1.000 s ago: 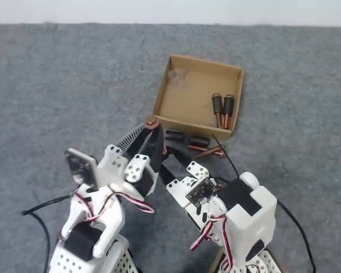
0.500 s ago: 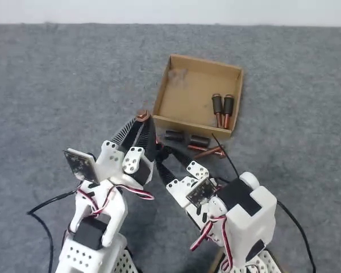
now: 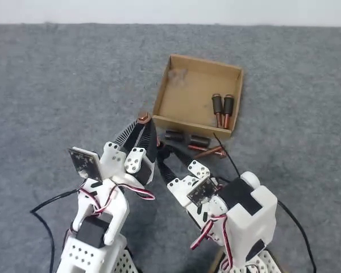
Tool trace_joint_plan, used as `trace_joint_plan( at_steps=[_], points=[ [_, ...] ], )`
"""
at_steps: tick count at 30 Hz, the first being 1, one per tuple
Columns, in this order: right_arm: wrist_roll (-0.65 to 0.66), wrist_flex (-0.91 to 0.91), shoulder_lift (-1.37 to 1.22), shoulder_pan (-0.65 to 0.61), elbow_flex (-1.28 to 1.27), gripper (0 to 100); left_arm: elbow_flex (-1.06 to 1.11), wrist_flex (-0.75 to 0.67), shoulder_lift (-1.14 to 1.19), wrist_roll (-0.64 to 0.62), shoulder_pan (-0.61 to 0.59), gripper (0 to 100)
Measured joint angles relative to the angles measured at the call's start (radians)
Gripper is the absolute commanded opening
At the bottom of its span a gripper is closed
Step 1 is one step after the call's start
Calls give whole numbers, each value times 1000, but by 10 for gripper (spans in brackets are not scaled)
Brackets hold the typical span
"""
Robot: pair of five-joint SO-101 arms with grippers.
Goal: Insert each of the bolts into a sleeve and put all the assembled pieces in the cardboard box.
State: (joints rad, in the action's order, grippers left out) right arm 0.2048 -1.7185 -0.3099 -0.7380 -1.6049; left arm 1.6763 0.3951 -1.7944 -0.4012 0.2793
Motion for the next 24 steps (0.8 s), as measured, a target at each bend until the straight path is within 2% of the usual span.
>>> trace_joint_plan(
  at_steps=[16, 24],
  points=[
    [2, 0, 0, 2, 0, 6, 18, -11, 0, 0, -2, 11],
    [0, 0, 0, 2, 0, 6, 20, -11, 0, 6, 35, 11]
  ],
)
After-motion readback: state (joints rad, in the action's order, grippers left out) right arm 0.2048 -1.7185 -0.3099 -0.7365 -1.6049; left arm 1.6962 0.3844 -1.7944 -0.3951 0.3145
